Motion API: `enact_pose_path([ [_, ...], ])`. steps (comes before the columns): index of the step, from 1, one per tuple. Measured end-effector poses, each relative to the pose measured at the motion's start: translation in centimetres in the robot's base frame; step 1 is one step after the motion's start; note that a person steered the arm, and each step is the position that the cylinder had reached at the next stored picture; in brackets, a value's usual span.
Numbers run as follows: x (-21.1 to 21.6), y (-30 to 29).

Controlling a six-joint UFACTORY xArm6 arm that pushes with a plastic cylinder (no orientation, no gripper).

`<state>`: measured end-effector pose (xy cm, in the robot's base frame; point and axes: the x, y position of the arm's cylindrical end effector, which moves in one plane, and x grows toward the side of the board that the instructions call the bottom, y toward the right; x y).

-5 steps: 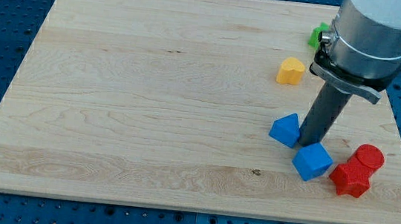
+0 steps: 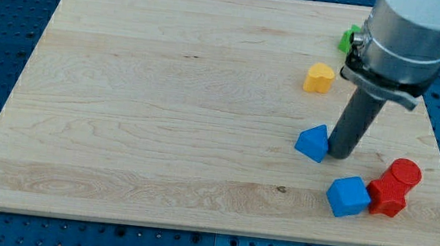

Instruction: Move the blue triangle down a bit

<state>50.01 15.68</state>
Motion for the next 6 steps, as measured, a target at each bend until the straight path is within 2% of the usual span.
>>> enact_pose_path([
  [2,-5.4,-1.5],
  [3,-4.8,-2.4],
  [5,-0.3,-2.4],
  [6,-0.3,-2.4],
])
